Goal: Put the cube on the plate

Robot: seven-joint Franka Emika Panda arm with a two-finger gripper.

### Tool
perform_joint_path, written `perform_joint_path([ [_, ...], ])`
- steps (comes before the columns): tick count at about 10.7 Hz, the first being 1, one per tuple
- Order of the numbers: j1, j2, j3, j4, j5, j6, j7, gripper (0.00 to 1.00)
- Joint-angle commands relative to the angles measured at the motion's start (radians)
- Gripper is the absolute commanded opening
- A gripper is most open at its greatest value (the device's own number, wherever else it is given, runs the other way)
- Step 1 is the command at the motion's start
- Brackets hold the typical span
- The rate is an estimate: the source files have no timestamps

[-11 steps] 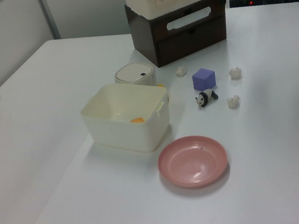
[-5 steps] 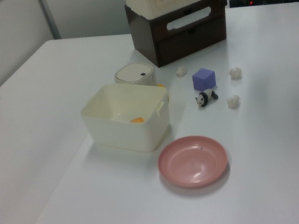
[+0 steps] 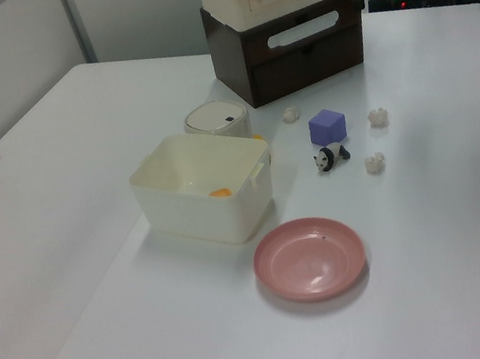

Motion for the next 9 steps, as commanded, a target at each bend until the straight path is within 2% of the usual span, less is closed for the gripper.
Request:
perform_joint_path([
  [1, 0.053, 0.037, -0.017, -0.024, -0.015, 0.030, -0.030, 1.00],
  [4, 0.067, 0.094, -0.016, -0.076, -0.012, 0.187, 0.005, 1.00],
  [6, 0.072, 0.149, -0.011, -0.094, -0.010, 0.268, 0.159, 1.00],
  [9, 0.102, 0.229, -0.008, -0.146, -0.002, 0.382, 0.310, 1.00],
])
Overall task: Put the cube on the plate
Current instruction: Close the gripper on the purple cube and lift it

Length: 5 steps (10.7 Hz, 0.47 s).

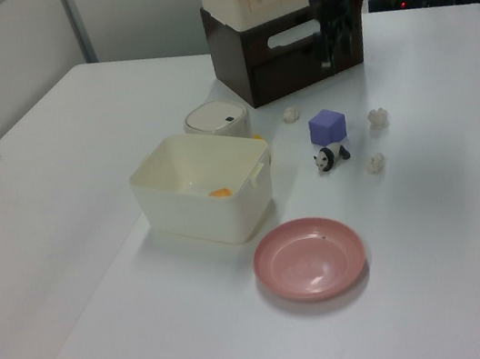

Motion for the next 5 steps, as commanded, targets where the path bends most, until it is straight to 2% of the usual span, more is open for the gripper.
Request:
perform_joint_path([
  [1, 0.055, 0.066, -0.007, -0.061, -0.002, 0.113, 0.162, 1.00],
  [5, 0.071, 0.169, 0.000, -0.060, -0.004, 0.225, 0.284, 1.00],
])
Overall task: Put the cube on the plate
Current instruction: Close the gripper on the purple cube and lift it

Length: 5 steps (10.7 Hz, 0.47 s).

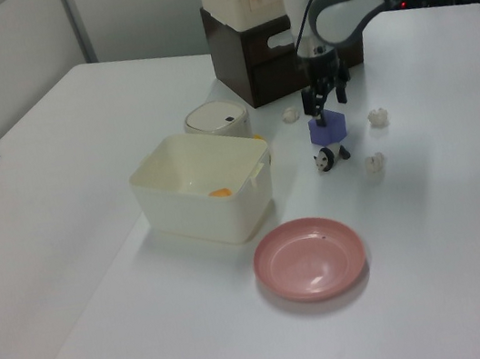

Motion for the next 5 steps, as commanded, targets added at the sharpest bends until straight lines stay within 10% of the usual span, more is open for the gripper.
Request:
perform_joint_path([
  [1, 0.022, 0.042, -0.001, -0.015, -0.006, 0.087, 0.094, 0.98],
  [5, 0.024, 0.022, 0.011, -0.006, -0.004, 0.080, 0.097, 0.15],
])
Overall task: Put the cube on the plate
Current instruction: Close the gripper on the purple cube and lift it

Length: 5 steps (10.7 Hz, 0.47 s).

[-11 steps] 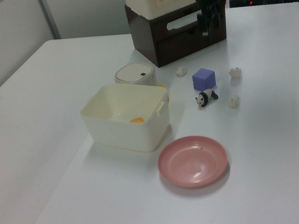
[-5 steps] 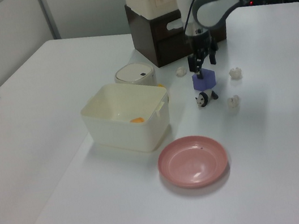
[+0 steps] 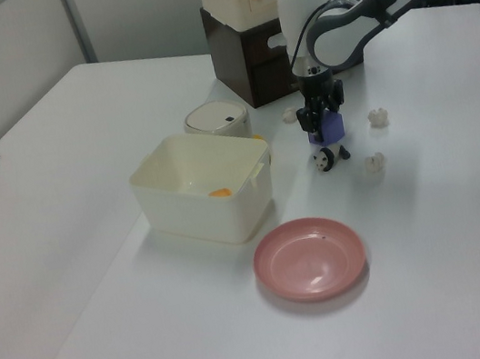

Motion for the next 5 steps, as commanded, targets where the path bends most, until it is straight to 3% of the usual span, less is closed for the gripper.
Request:
perform_joint_path([
  [1, 0.012, -0.065, 0.004, -0.006, -0.002, -0.022, 0.021, 0.03],
  [5, 0.076, -0.223, 0.059, 0.066, 0.059, -0.290, -0.011, 0.00],
])
